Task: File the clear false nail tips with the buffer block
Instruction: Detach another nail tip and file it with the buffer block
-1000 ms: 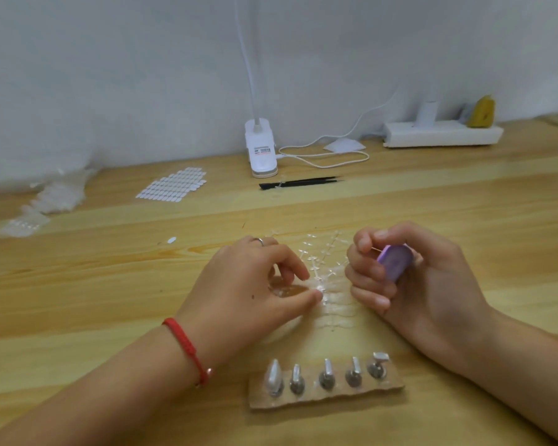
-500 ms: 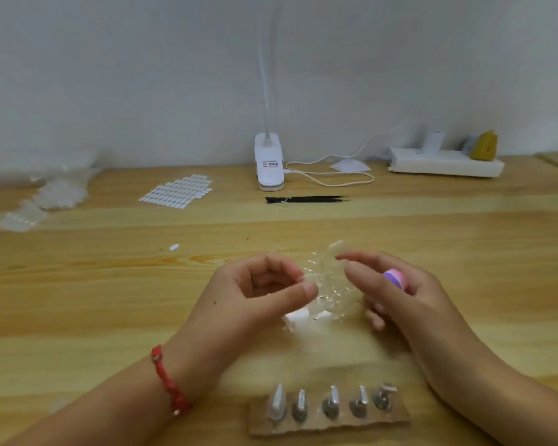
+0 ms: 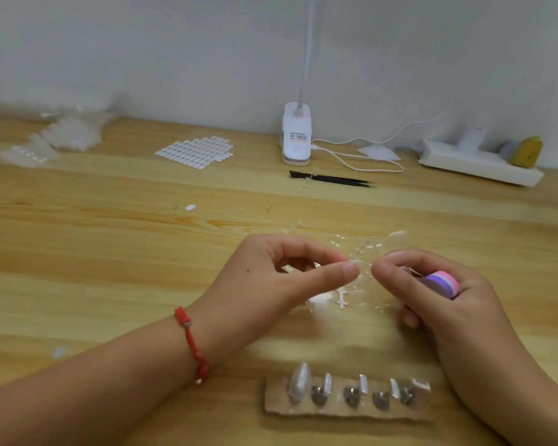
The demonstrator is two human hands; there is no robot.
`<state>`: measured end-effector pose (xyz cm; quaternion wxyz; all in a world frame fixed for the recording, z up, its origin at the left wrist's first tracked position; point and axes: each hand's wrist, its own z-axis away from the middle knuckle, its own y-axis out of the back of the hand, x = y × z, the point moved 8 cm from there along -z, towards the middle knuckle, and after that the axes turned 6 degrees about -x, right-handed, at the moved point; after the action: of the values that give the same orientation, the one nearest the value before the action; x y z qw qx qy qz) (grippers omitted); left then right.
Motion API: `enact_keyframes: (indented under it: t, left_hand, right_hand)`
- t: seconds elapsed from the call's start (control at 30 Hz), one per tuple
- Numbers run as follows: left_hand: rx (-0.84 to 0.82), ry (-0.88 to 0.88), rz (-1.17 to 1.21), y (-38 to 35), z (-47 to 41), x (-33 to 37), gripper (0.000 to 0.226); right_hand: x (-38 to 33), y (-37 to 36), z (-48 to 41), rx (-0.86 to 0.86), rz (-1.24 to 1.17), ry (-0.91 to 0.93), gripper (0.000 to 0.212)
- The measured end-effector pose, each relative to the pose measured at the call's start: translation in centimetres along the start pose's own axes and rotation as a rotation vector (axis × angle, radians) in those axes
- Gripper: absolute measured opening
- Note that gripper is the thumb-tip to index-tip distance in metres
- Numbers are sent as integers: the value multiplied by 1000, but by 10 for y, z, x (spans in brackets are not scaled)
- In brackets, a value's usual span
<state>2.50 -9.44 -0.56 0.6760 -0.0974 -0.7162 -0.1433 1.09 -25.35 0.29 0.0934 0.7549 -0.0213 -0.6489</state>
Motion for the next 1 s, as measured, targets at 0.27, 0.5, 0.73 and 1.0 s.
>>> enact_keyframes:
  t: [0.27,0.5,0.73,1.0]
  left_hand:
    - [-52,-13,31,-2,-1,-2,22]
    - [-73,-25,21,-4,-2,1,26]
    - [-85,-37,-24,-5,-1,3,33]
    - [-112,-40,-34,-8,0,4,27]
  right_hand:
    - [9,-1,-4,-87,5,1,38]
    - [8,-6,-3,-195,-1,-14,31]
    - [7,-8,-3,-238,-2,-26,28]
    - [8,-10,-3,-246,11,-31,31]
